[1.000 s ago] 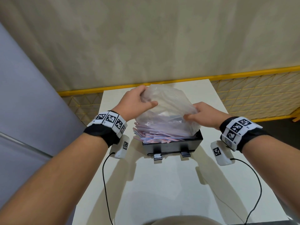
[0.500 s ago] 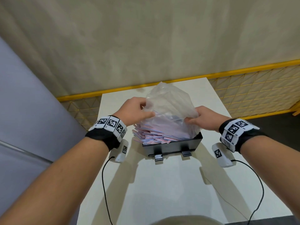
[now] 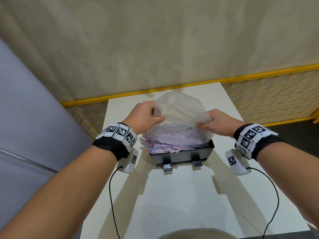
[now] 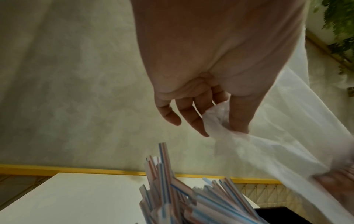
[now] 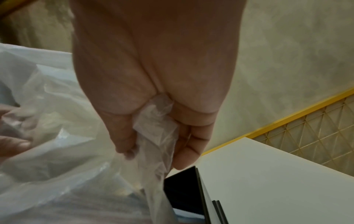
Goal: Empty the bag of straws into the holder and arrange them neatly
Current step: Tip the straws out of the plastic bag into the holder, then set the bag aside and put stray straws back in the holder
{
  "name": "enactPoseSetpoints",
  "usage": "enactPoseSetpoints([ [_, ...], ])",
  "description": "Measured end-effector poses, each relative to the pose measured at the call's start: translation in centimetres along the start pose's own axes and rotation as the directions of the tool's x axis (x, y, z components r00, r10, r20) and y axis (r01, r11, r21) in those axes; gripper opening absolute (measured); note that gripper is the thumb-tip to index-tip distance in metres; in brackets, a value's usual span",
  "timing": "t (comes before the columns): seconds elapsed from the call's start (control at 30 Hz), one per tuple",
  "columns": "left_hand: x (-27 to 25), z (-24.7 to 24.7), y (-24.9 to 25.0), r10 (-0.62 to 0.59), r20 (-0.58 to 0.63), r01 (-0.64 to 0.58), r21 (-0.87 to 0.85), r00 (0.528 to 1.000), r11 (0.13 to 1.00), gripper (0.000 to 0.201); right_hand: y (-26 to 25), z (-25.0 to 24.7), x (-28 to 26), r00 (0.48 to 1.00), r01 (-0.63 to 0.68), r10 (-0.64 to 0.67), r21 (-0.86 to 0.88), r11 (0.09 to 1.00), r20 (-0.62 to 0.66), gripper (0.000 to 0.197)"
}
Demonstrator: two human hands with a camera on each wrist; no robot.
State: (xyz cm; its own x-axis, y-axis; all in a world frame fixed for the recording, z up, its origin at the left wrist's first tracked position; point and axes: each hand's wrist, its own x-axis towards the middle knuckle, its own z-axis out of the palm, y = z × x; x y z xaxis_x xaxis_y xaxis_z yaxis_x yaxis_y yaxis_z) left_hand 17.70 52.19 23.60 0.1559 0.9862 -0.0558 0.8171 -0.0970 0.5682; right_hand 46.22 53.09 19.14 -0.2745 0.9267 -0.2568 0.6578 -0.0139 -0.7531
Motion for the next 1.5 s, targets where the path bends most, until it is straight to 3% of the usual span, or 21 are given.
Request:
enactPoseSetpoints([
  [0.07, -0.3, -0.4, 0.4, 0.031, -0.043, -0.034, -0.090, 0.999, 0.995, 0.041, -0.8, -0.5, -0.3, 1.000, 0.011, -0.010, 0.018, 1.000, -0.024, 0.009],
  [0.13, -0.8, -1.1, 1.1, 0.083, -0.067, -0.096, -0.230, 0.994, 0.968, 0.073, -2.3, -1.1, -0.7, 0.996, 0.055, -0.053, 0.033, 0.998, -0.073, 0.008],
  [0.2, -1.4, -1.2, 2.4, 0.136, -0.086, -0.157, -0.325, 0.987, 0.933, 0.087, -4.8, -1.3, -1.0, 0.984, 0.135, -0.126, 0.068, 0.988, -0.123, 0.011],
  [0.3, -1.8, 0.0, 4.1, 0.184, -0.085, -0.202, -0.333, 0.979, 0.921, 0.072, -9.6, -0.6, -1.5, 0.955, 0.286, -0.272, 0.128, 0.950, -0.117, 0.027],
  [0.43, -2.2, 0.9, 2.8, 0.205, -0.195, -0.273, -0.441, 0.959, 0.855, 0.043, -13.4, 1.6, -1.4, 0.933, 0.357, -0.355, 0.037, 0.933, -0.054, 0.012],
  [0.5, -2.4, 1.1, 1.7, 0.170, -0.125, -0.209, -0.462, 0.978, 0.862, 0.045, -13.1, 2.2, -1.0, 0.947, 0.322, -0.322, -0.029, 0.946, -0.017, 0.013],
  [0.57, -2.7, 1.6, 0.7, 0.086, -0.023, -0.088, -0.392, 0.996, 0.916, 0.055, -11.8, 2.5, -0.7, 0.963, 0.270, -0.269, -0.160, 0.950, 0.024, 0.016],
  [0.63, -3.2, 1.9, -0.1, 0.006, 0.019, 0.000, -0.271, 1.000, 0.963, 0.052, -9.7, 2.8, -0.3, 0.982, 0.186, -0.189, -0.302, 0.935, 0.021, 0.020],
  [0.67, -3.5, 2.0, -0.7, -0.017, 0.030, 0.025, -0.298, 0.999, 0.954, 0.056, -8.6, 2.9, -0.2, 0.989, 0.142, -0.150, -0.343, 0.929, 0.002, 0.020],
  [0.73, -4.1, 1.9, -2.2, -0.019, 0.008, 0.021, -0.488, 1.000, 0.872, 0.080, -6.6, 3.0, 0.0, 0.996, 0.071, -0.087, -0.362, 0.929, -0.028, 0.019],
  [0.77, -4.5, 1.3, -3.1, -0.019, -0.040, -0.007, -0.573, 0.999, 0.820, 0.081, -5.8, 3.0, 0.0, 0.997, 0.052, -0.071, -0.357, 0.933, -0.041, 0.019],
  [0.83, -5.4, -0.2, -5.8, -0.061, -0.178, -0.080, -0.689, 0.982, 0.720, 0.063, -5.0, 3.0, -0.3, 0.996, 0.037, -0.065, -0.354, 0.934, -0.065, 0.017],
  [0.9, -6.9, -1.2, -10.7, -0.212, -0.313, -0.104, -0.750, 0.926, 0.653, 0.046, -4.9, 2.7, -0.6, 0.993, 0.045, -0.080, -0.333, 0.942, -0.091, 0.015],
  [0.97, -9.1, -0.4, -16.7, -0.342, -0.330, 0.044, -0.659, 0.880, 0.750, 0.054, -5.1, 2.3, -1.1, 0.987, 0.045, -0.090, -0.312, 0.949, -0.134, 0.015],
  [1.03, -11.6, 2.8, -21.0, -0.382, -0.099, 0.348, -0.252, 0.919, 0.903, 0.087, -4.7, 1.2, -1.5, 0.976, 0.038, -0.098, -0.290, 0.956, -0.196, 0.015],
  [1.07, -13.3, 4.9, -22.5, -0.424, 0.042, 0.426, -0.029, 0.904, 0.904, 0.104, -4.6, 1.3, -1.4, 0.973, 0.023, -0.085, -0.277, 0.961, -0.215, 0.017],
  [1.1, -14.4, 6.9, -23.4, -0.443, 0.128, 0.434, 0.092, 0.887, 0.896, 0.117, -4.7, 1.2, -1.5, 0.970, 0.008, -0.073, -0.268, 0.964, -0.234, 0.017],
  [1.13, -15.2, 8.6, -24.1, -0.441, 0.169, 0.429, 0.103, 0.881, 0.897, 0.126, -4.8, 1.2, -1.5, 0.967, -0.002, -0.064, -0.261, 0.965, -0.247, 0.016],
  [1.23, -15.2, 11.7, -24.5, -0.438, 0.138, 0.448, -0.057, 0.888, 0.892, 0.132, -4.5, 1.3, -1.7, 0.962, -0.073, 0.003, -0.249, 0.966, -0.271, 0.016],
  [1.3, -14.4, 12.4, -24.0, -0.449, 0.153, 0.461, -0.054, 0.880, 0.886, 0.134, -4.6, 1.4, -2.1, 0.960, -0.108, 0.036, -0.248, 0.963, -0.279, 0.022],
  [1.5, -13.4, 13.1, -22.5, -0.440, 0.295, 0.368, 0.269, 0.848, 0.890, 0.148, -4.4, 0.9, -3.5, 0.935, -0.095, 0.001, -0.248, 0.964, -0.354, 0.044],
])
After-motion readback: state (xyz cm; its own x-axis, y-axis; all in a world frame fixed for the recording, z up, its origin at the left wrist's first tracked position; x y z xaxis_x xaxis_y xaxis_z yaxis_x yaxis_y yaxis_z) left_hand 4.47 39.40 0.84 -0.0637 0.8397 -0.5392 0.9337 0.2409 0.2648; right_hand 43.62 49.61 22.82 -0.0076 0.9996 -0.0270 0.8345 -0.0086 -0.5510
